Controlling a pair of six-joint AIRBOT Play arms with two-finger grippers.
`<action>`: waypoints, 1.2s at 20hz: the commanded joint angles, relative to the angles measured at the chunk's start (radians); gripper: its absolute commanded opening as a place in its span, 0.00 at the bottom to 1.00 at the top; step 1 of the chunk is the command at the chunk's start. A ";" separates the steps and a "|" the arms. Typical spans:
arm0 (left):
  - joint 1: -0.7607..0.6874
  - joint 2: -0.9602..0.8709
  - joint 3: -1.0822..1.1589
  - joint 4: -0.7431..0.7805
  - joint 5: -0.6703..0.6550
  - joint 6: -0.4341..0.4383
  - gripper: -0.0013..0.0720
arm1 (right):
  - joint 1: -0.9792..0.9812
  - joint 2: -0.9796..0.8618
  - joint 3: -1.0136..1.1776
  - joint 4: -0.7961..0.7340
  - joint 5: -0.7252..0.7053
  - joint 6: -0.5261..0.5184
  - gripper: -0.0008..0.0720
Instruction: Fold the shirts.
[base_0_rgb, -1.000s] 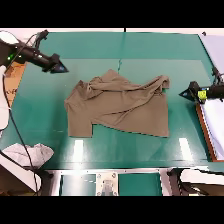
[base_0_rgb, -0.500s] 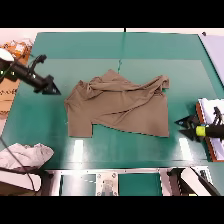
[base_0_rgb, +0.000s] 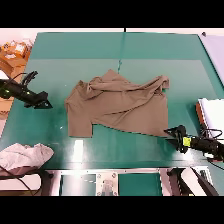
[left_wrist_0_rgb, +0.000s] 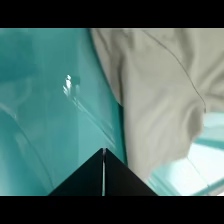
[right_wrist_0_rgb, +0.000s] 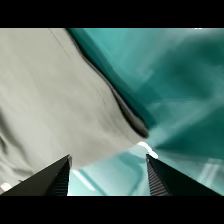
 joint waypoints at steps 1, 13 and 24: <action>0.011 0.006 -0.011 -0.034 0.051 -0.005 0.05 | 0.049 -0.098 -0.019 0.117 -0.174 -0.095 0.77; 0.000 0.006 -0.140 -0.181 0.171 0.047 0.70 | 0.100 -0.234 0.317 0.054 -0.074 -0.117 0.03; -0.169 -0.165 -0.231 -0.372 0.393 0.232 0.69 | 0.101 -0.234 0.342 0.060 -0.002 -0.123 0.03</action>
